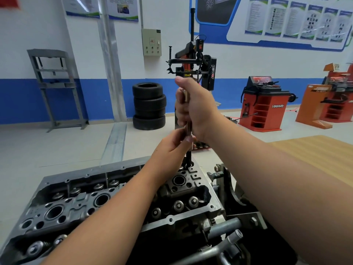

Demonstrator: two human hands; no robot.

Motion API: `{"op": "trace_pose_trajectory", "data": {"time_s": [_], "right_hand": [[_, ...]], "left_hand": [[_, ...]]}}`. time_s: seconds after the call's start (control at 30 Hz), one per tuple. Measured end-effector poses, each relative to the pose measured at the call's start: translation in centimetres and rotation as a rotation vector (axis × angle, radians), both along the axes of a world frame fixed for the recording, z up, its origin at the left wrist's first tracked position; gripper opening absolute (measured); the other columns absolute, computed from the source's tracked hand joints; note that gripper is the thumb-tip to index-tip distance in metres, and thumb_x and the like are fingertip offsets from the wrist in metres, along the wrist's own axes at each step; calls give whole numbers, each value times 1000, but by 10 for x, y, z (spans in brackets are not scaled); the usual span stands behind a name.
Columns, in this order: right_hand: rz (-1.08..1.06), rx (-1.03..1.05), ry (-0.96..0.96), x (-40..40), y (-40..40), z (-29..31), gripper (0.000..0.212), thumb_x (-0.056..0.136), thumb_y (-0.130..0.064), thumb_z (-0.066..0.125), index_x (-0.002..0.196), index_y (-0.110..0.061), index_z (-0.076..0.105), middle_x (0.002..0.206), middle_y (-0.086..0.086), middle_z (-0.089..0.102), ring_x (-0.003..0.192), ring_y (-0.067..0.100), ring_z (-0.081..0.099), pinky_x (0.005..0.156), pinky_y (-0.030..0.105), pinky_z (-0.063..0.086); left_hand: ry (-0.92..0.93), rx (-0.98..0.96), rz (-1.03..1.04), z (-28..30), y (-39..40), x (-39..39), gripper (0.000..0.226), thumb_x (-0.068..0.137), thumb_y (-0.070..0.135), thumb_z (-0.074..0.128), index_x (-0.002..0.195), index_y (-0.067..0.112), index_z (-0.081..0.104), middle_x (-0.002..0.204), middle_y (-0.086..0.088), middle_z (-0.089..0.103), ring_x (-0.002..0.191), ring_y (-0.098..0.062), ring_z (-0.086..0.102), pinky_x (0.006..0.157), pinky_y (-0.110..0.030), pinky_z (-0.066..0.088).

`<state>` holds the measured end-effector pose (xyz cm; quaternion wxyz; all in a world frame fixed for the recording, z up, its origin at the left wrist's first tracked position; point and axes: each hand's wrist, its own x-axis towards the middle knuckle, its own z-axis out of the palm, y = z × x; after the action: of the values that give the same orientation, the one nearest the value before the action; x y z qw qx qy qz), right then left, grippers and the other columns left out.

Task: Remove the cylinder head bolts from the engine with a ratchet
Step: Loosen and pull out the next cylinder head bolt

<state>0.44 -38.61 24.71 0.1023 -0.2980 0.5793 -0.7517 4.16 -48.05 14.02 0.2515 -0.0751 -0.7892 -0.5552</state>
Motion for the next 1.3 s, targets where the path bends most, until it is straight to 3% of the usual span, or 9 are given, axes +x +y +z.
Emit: {"op": "trace_pose_trajectory", "data": {"time_s": [0.1,0.37,0.5,0.67,0.83,0.93,1.1,1.2,1.3], "right_hand": [[84,-6,-12,-6,9,-1,45,92,-37,54,50,-25,49,48,-6,28,44,14,21,46,25,23],[-372,-71,59,14,-10,-6,29,95,-30,52,69,-19,56,56,-5,48,57,14,44,60,33,38],[-156,-75,44,7,-4,-3,46,96,-38,50,53,-21,48,44,-7,36,42,13,28,48,28,23],[81,-7,3,-5,8,-1,42,97,-37,53,58,-21,47,49,-6,28,45,14,21,45,24,24],[-110,-27,30,4,3,0,23,98,-30,56,82,-14,51,61,-2,50,53,15,41,55,31,38],[-318,37,173,12,-4,2,19,97,-21,53,80,-16,58,64,-4,55,65,17,49,65,38,46],[-232,-42,212,10,0,2,40,102,-23,47,63,-16,44,46,-6,38,43,13,32,49,32,29],[-175,31,237,5,6,3,34,102,-37,53,78,-14,48,48,-5,40,41,13,33,45,30,32],[-292,52,233,9,7,-2,34,101,-48,51,94,-15,54,55,-3,54,47,12,49,48,26,45]], "left_hand": [[-4,-47,-1,3,0,0,18,105,34,50,107,45,65,102,19,74,103,-4,69,95,-34,53],[44,-26,120,5,4,-6,12,90,19,74,96,20,63,71,20,67,59,3,55,55,-12,44],[20,-14,42,2,0,-1,8,96,40,66,104,39,65,91,19,73,81,3,66,69,-14,50],[-14,-56,8,3,-1,1,18,102,45,49,104,45,67,102,12,73,102,-14,70,91,-41,56],[10,-27,111,5,-1,-4,9,98,39,68,96,32,64,86,11,74,73,2,65,59,-10,44],[23,40,117,5,2,-8,16,92,33,76,91,27,62,83,5,72,67,-6,64,57,-16,48],[-22,-70,-58,2,-2,-1,11,105,45,53,111,44,63,97,16,72,85,5,66,76,-15,50],[-32,-102,-39,2,-4,-1,17,104,43,50,114,39,64,104,17,73,99,-6,71,93,-37,57],[16,-94,80,2,-4,-5,7,100,40,66,100,34,63,90,11,74,88,-10,72,85,-39,58]]}}
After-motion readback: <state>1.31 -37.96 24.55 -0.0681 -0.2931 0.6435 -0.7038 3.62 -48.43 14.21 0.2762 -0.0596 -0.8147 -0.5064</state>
